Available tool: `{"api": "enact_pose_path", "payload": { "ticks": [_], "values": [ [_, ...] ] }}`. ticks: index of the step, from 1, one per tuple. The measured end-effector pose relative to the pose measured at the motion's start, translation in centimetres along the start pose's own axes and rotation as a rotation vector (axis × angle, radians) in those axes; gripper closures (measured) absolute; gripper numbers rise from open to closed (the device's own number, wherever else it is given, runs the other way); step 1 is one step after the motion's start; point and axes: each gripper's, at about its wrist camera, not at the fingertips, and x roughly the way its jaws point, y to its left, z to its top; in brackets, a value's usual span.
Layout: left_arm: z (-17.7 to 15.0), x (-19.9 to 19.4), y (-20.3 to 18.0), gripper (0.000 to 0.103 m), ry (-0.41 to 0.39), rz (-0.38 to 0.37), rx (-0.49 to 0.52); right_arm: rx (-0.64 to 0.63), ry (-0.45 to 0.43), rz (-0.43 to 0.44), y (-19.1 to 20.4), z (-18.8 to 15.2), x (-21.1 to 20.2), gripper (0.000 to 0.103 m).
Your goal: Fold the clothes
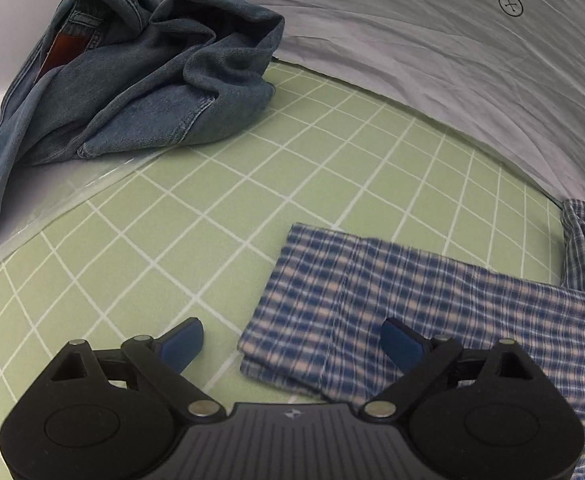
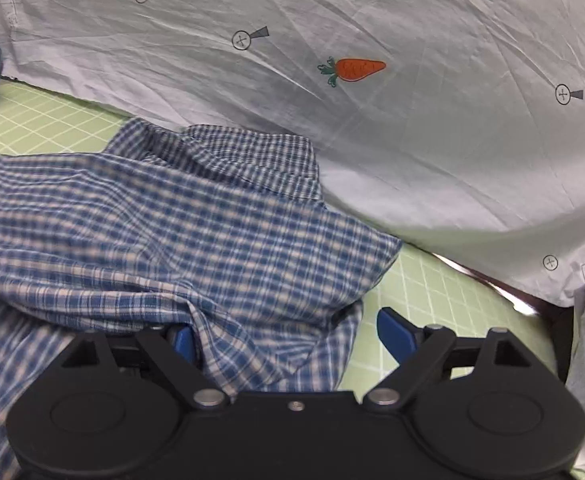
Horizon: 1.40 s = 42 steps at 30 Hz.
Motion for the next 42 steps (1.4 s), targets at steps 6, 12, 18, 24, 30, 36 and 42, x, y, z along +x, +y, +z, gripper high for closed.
{"api": "enact_pose_path", "payload": {
  "ticks": [6,12,18,24,30,36,42],
  "values": [
    [-0.1,-0.3,-1.4,0.024,-0.012,-0.018,0.043,0.034,-0.011,-0.040,-1.7,1.0,1.3,0.014],
    [-0.5,-1.2,-2.2,0.077,-0.022,-0.088,0.054,0.080,-0.028,-0.068,-3.5,1.5,1.0,0.013],
    [0.8,-3.7,-1.4,0.099,-0.066,-0.193,-0.027,0.140,-0.073,-0.113,-5.0,2.0,-0.4,0.013],
    [3.0,-8.2,0.6,0.099,-0.195,-0.239,-0.091,0.186,-0.169,-0.100,-5.4,3.3,-3.4,0.010],
    [2.9,-5.3,3.0,0.099,-0.151,-0.134,-0.120,0.225,-0.022,0.085,-3.0,3.1,-0.1,0.007],
    [1.5,-3.5,3.9,0.098,-0.095,-0.121,-0.129,0.280,0.070,0.197,-3.3,1.4,-0.1,0.007],
    [0.8,-1.8,3.9,0.098,-0.052,-0.099,-0.127,0.320,0.066,0.362,-5.8,-0.5,-1.9,0.007]
  ]
}}
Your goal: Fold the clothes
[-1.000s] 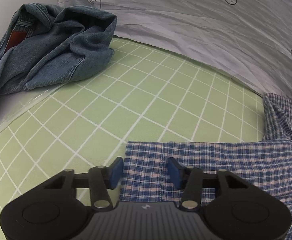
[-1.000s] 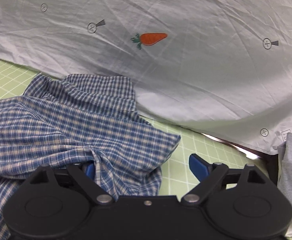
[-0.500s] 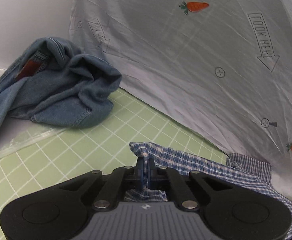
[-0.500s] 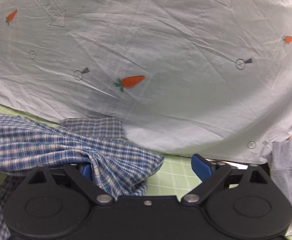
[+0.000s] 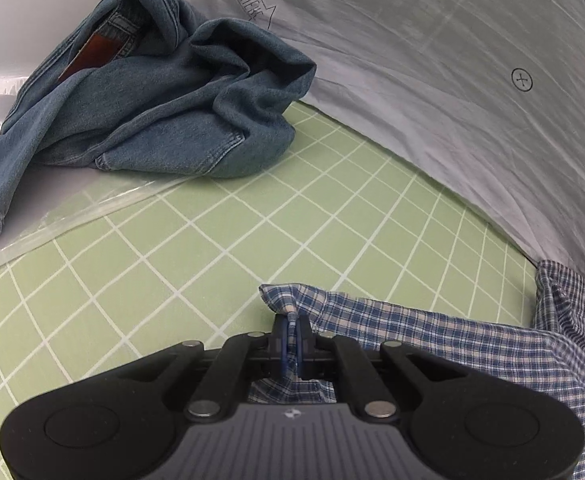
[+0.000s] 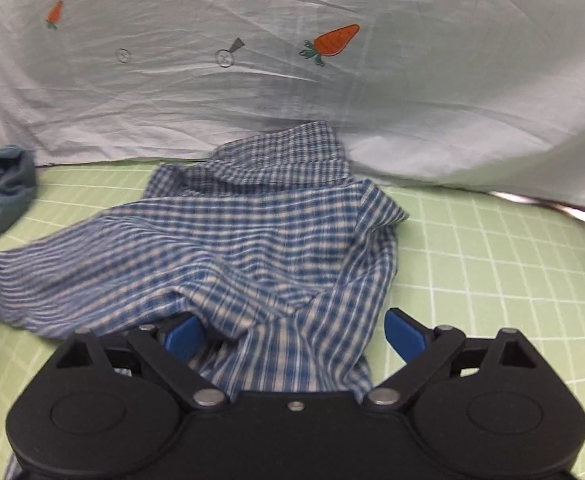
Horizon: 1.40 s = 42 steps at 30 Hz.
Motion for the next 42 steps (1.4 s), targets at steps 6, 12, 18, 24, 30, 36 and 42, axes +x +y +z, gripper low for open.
{"api": "enact_pose_path", "payload": {
  "ticks": [6,12,18,24,30,36,42],
  "values": [
    [-0.3,0.6,0.0,0.096,0.024,0.011,0.007,0.196,-0.015,-0.023,-4.4,0.3,-0.4,0.006],
    [-0.3,0.7,0.1,0.090,0.026,0.016,0.014,0.328,-0.032,-0.011,-6.9,2.4,3.3,0.007],
    [-0.3,0.7,0.1,0.090,0.019,0.015,0.032,0.360,0.020,0.048,-7.5,5.4,9.6,0.034],
    [-0.3,0.8,-0.3,0.090,0.012,0.019,0.071,0.352,0.048,0.086,-8.5,7.9,13.8,0.092],
    [-0.3,1.0,-0.8,0.089,0.001,0.032,0.093,0.270,0.063,0.043,-8.8,9.7,15.7,0.093],
    [0.2,1.1,-0.6,0.094,0.030,0.006,0.089,0.294,0.030,-0.101,-9.2,9.9,12.3,0.022],
    [0.6,-1.0,-2.4,0.099,0.029,-0.116,0.101,0.205,0.035,-0.172,-8.1,5.3,4.8,0.020]
  ]
}}
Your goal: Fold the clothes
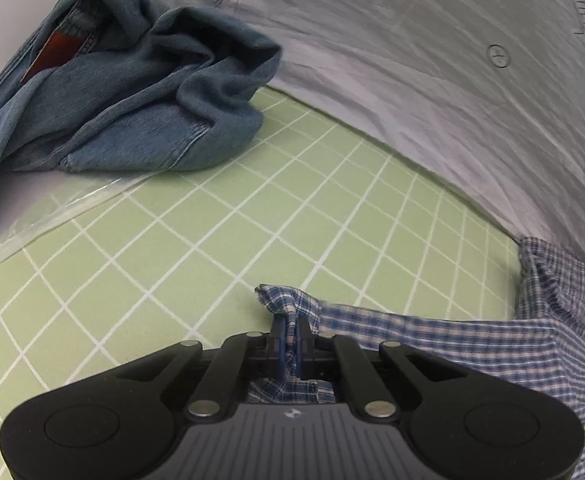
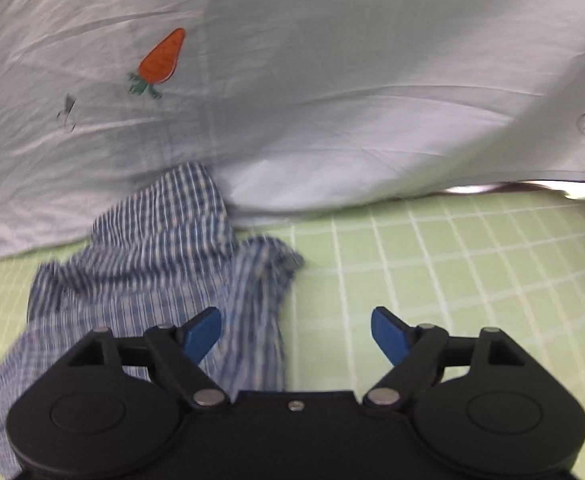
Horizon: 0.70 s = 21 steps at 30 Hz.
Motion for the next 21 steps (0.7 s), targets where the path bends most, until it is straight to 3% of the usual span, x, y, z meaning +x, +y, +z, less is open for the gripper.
{"api": "enact_pose_path", "payload": {
  "ticks": [7,11,13,15,16,18,20,21],
  "values": [
    [-2.5,-3.7,-9.1,0.099,0.063,-0.317,0.172,0.031,0.079,-0.073,-1.8,-8.4,-6.0,0.020],
    [-6.4,-4.9,-15.1,0.098,0.224,-0.493,0.295,0.064,0.089,-0.143,-2.4,-11.7,-8.2,0.019],
    [-8.7,-5.5,-16.8,0.089,0.276,-0.482,0.337,0.088,0.083,-0.146,-2.8,-12.7,-8.8,0.017],
    [-11.1,-6.0,-18.4,0.062,0.321,-0.462,0.379,0.106,0.067,-0.130,-2.9,-12.9,-9.4,0.016],
    [-11.7,-6.5,-18.7,0.055,0.318,-0.440,0.398,0.101,0.047,-0.115,-2.8,-12.7,-9.8,0.016],
    [-12.4,-7.7,-18.7,0.032,0.291,-0.396,0.433,0.089,0.006,-0.087,-2.4,-12.3,-10.5,0.013],
    [-12.2,-8.8,-18.1,0.017,0.237,-0.333,0.442,0.055,-0.044,-0.043,-1.4,-11.5,-11.2,0.010],
    [-12.0,-9.1,-17.6,0.014,0.209,-0.293,0.434,0.035,-0.063,-0.019,-0.8,-11.0,-11.4,0.010]
  ]
}}
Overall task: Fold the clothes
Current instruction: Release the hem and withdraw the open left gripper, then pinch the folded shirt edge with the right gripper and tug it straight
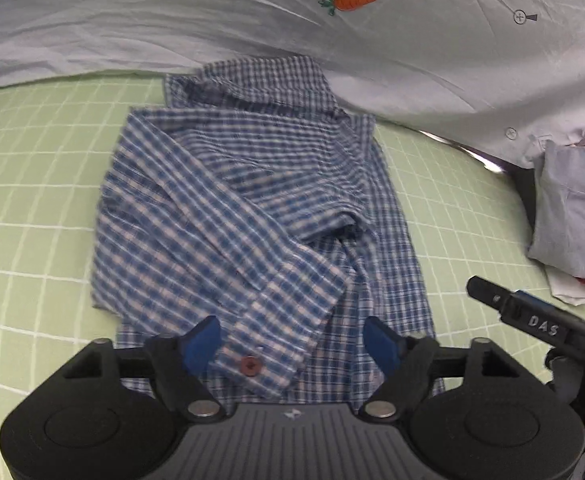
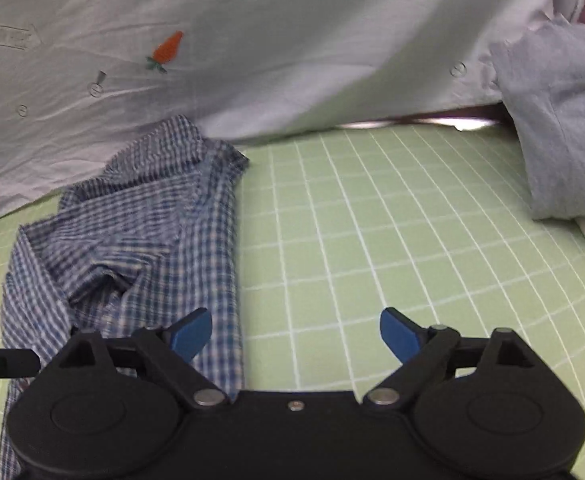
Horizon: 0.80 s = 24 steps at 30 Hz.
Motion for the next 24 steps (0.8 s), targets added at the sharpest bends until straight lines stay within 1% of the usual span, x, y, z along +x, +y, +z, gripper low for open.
{"api": "enact_pose_path", "payload": {
  "ticks": [2,3,6,7,9,13,15,19,20,21,22,24],
  "values": [
    [-0.4,-0.7,0.9,0.013,-0.026,0.081,-0.027,-0.037,-0.021,0.053,1.6,0.7,0.0,0.010],
    [-0.7,-0.9,1.6,0.013,-0.022,0.119,-0.053,-0.055,-0.030,0.081,2.5,1.0,0.1,0.010],
    [-1.1,-1.0,3.5,0.013,0.009,0.195,-0.137,-0.080,-0.057,0.165,5.2,1.5,0.1,0.012],
    [-1.2,-1.3,3.9,0.013,0.009,0.205,-0.154,-0.083,-0.069,0.188,6.0,1.6,0.0,0.013],
    [-1.4,-2.1,4.7,0.013,0.002,0.216,-0.185,-0.088,-0.086,0.211,7.7,1.6,0.1,0.020],
    [-1.4,-3.4,4.6,0.013,-0.039,0.219,-0.150,-0.115,-0.058,0.321,10.2,1.2,0.9,0.029],
    [-1.2,-3.4,4.6,0.013,-0.046,0.231,-0.135,-0.159,-0.033,0.352,11.4,0.8,1.4,0.030],
    [-0.9,-3.0,5.4,0.013,-0.036,0.232,-0.179,-0.204,0.033,0.398,12.8,-0.2,2.4,0.031],
    [-1.0,-2.9,5.6,0.013,-0.030,0.231,-0.187,-0.210,0.052,0.407,13.0,-0.4,2.6,0.040],
    [-1.0,-2.8,5.7,0.013,-0.028,0.231,-0.188,-0.216,0.070,0.417,13.2,-0.7,2.8,0.055],
    [-1.0,-2.8,5.7,0.013,-0.029,0.231,-0.184,-0.222,0.086,0.418,13.3,-0.9,3.0,0.062],
    [-1.1,-3.1,5.4,0.012,-0.042,0.232,-0.172,-0.234,0.104,0.408,13.2,-1.2,3.2,0.097]
  ]
}}
